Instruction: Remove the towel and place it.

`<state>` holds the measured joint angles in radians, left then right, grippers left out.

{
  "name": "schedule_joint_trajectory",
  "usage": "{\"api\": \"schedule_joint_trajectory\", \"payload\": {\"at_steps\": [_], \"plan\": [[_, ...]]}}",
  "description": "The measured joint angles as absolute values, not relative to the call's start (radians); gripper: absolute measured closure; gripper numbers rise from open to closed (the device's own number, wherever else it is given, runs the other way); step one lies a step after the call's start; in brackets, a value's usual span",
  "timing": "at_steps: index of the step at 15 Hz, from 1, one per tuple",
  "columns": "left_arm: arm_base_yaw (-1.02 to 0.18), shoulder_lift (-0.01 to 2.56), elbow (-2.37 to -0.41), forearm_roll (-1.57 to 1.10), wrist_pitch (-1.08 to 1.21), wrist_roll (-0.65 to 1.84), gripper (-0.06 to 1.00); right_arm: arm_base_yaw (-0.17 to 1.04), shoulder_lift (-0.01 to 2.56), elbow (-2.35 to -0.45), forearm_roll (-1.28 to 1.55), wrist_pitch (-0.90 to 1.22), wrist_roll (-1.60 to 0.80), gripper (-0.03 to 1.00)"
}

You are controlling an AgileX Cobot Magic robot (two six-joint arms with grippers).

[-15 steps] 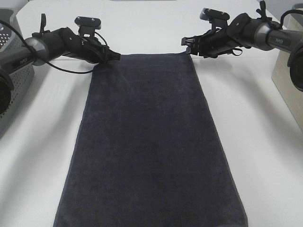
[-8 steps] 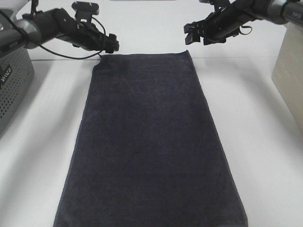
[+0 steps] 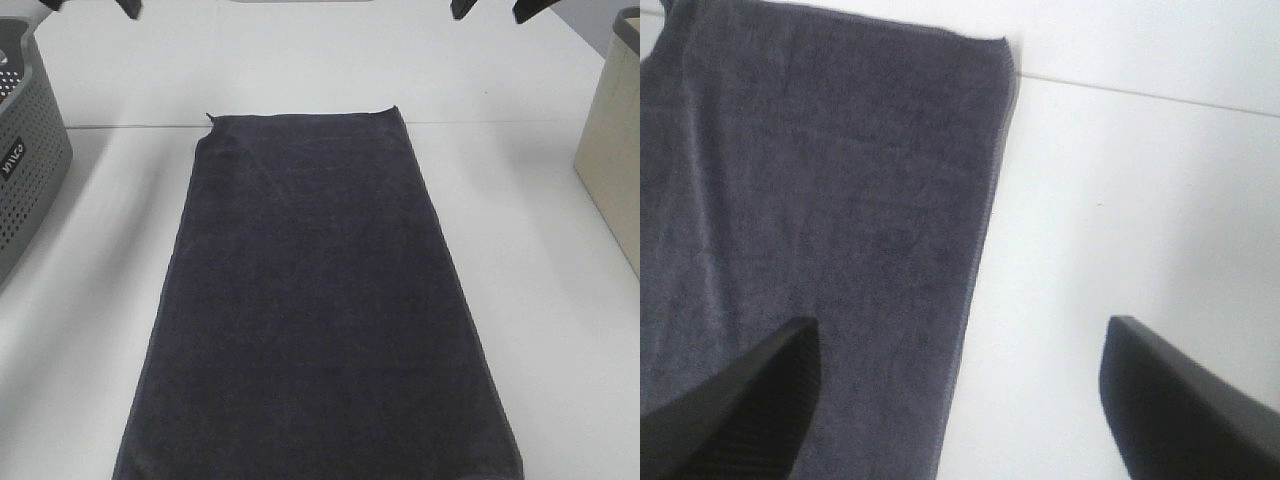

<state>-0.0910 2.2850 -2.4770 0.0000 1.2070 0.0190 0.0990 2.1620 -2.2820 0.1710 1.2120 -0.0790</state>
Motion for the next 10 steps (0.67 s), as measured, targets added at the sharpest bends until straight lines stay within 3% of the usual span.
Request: {"api": "schedule_joint_trajectory", "payload": {"at_steps": [5, 8, 10], "plan": [[0.089, 2.138, -2.447, -0.045, 1.211, 0.009, 0.09, 0.003, 2.033, -2.242, 0.152, 1.215, -0.047, 0.22], [0.1, 1.928, -2.196, -0.061, 1.211, 0.028, 0.09, 0.004, 1.823, -2.016, 0.127, 1.216, -0.047, 0.22], [0.1, 1.725, -1.921, -0.064, 1.207, 0.04, 0.09, 0.004, 1.679, -1.868, 0.113, 1.216, -0.047, 0.22]]}}
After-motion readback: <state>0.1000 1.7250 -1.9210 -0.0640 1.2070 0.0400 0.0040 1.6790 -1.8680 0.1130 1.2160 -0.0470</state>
